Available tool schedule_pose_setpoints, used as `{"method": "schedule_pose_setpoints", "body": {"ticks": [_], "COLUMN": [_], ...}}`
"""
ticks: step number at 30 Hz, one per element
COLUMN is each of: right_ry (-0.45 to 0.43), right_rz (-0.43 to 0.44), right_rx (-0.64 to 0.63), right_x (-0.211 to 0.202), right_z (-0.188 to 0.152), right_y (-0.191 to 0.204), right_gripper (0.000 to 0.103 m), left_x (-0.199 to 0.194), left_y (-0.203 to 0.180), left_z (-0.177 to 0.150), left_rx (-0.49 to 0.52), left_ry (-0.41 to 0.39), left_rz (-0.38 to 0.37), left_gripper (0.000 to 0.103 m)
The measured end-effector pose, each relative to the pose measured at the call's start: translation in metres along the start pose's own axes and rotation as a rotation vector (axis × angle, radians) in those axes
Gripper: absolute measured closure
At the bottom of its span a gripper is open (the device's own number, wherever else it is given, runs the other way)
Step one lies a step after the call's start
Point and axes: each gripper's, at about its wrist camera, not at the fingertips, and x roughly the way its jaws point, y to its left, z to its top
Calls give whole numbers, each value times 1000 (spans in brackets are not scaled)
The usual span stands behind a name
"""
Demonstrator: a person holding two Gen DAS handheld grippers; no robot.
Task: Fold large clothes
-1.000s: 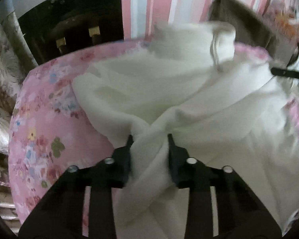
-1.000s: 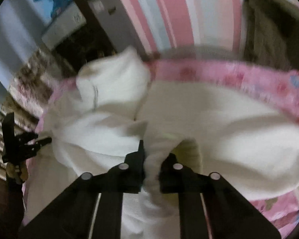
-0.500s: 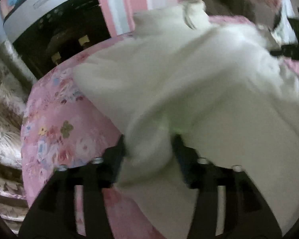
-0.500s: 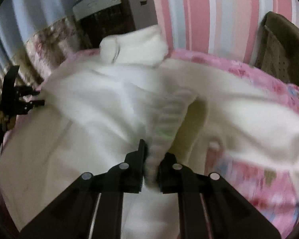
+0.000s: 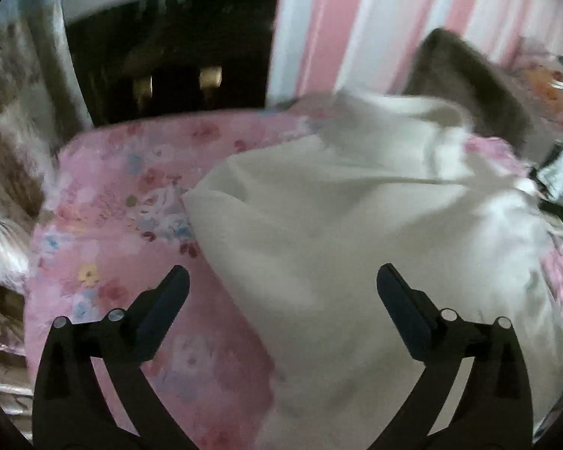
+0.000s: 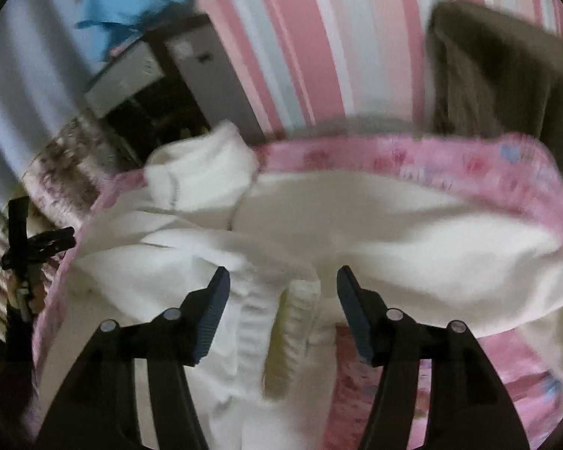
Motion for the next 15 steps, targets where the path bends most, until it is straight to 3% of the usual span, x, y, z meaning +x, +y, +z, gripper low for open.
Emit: {"method": "schedule_pose_setpoints", "body": {"ticks": [2, 3, 4, 6, 10, 11, 15], "right_ry": [23, 27, 30, -19, -277, -275, -89], "right_rz": [-5, 1, 3, -9, -31, -42, -114], "right_rx": [9, 9, -7, -74, -197, -189, -144], "right_x": [14, 19, 21, 15, -29, -28, 28], "right_z": [-2, -4, -4, -2, 10, 14, 18], "right_y": [3, 6, 9, 23, 48, 45, 17], "right_gripper": [46, 58, 68, 73, 74, 74, 71], "left_x": [34, 41, 42, 27, -8, -7, 25], "left_y": [0, 1, -1, -4, -2, 3, 14], "left_z": [8, 9, 10, 12, 8, 7, 3], "left_rx": [-11, -17, -22, -11, -23, -25, -54], "left_ry": [100, 118, 106, 46, -106, -118, -39], "left_rz": [14, 10, 12, -10, 29, 34, 48], "left_gripper": [37, 50, 57, 77, 79, 78, 70]}}
